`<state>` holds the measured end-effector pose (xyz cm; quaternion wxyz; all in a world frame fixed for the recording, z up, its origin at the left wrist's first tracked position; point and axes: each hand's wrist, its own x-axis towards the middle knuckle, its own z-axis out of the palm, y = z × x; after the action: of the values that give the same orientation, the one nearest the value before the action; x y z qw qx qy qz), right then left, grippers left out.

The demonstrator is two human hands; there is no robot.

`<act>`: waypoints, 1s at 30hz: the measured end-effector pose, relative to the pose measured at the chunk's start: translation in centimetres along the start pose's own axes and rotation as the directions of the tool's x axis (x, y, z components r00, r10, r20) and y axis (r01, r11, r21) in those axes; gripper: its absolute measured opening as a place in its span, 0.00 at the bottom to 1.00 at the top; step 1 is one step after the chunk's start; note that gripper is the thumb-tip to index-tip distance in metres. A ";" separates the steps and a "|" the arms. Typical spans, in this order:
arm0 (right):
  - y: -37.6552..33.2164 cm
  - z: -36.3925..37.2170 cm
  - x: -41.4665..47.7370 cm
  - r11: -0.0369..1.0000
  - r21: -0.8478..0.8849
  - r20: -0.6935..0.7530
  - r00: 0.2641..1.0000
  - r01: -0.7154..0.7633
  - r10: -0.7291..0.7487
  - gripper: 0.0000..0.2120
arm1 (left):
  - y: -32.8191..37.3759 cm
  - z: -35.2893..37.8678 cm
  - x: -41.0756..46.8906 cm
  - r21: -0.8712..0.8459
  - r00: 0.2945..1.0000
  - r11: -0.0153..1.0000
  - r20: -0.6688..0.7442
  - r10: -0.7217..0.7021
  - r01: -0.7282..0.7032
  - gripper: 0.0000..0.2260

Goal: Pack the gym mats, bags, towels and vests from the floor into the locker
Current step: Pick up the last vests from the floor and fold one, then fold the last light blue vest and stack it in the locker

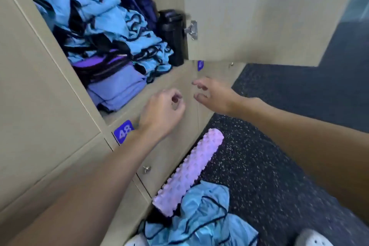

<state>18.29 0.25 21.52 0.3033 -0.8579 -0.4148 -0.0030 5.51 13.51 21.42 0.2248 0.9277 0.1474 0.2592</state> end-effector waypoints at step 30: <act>17.2 27.1 -29.1 0.720 -0.088 0.274 0.678 -0.689 0.682 0.10 | -13.5 27.2 -22.2 0.196 0.557 0.945 0.830 -0.017 -0.263 0.22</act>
<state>4.82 -14.40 -16.97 0.2284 -0.9380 -0.1028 0.2397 0.04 7.10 -15.24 0.1061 0.9714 -0.0032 -0.2124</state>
